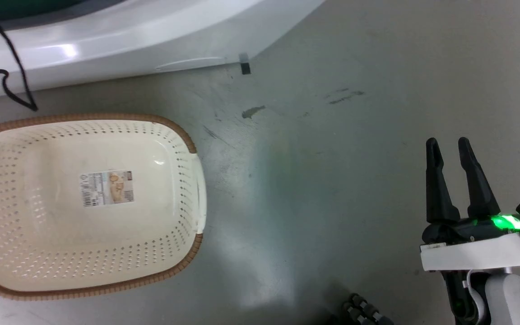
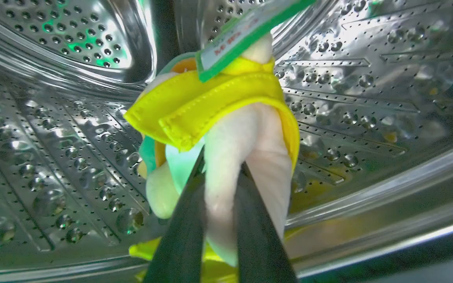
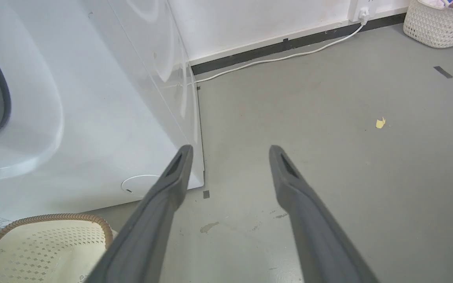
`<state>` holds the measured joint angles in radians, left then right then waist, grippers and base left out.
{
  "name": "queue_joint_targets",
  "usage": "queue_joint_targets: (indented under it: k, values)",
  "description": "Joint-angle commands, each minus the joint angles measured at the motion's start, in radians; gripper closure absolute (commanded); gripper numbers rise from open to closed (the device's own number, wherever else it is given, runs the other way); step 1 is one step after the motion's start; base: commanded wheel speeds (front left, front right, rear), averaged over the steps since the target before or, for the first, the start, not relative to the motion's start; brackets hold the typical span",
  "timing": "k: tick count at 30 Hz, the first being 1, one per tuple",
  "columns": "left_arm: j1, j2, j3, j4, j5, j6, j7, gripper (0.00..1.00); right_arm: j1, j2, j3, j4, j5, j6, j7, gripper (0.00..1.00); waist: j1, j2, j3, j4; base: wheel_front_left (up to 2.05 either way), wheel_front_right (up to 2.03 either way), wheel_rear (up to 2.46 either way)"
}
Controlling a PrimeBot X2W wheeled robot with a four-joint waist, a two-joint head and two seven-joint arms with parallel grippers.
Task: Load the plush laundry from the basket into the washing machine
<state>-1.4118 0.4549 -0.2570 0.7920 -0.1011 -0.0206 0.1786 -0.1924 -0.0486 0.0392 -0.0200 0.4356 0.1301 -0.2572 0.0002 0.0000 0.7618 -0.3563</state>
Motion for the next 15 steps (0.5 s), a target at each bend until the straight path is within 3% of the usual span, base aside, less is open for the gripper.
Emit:
queue_joint_targets:
  k: [1,9,10,11,15]
  values:
    - [-0.018,0.006,-0.011,0.017,0.012,-0.003,0.004,1.0,-0.014,-0.002,0.002,0.002,0.007,0.001,-0.005,0.0,-0.0002,0.0,0.011,-0.012,0.0,0.0,0.0]
    - [-0.072,0.004,-0.049,0.156,0.033,-0.012,0.003,1.0,-0.014,-0.002,0.014,0.009,0.012,0.001,-0.005,0.0,-0.0002,0.0,0.011,-0.003,0.0,0.0,0.0]
    - [-0.071,0.001,-0.053,0.168,0.033,-0.014,-0.006,0.53,-0.015,-0.002,0.012,0.009,0.009,0.001,-0.005,0.0,-0.0002,0.0,0.006,0.001,0.0,0.0,0.0]
    - [-0.07,-0.002,-0.057,0.179,0.033,-0.015,-0.017,0.0,-0.015,-0.002,0.01,0.008,0.005,0.001,-0.005,0.0,-0.0002,0.0,0.0,0.006,0.0,0.0,0.0]
    - [-0.05,-0.025,-0.064,0.219,0.021,-0.02,-0.068,0.0,-0.013,-0.002,-0.007,0.005,-0.019,0.001,-0.005,0.0,-0.0002,0.0,-0.04,0.03,0.0,0.0,0.0]
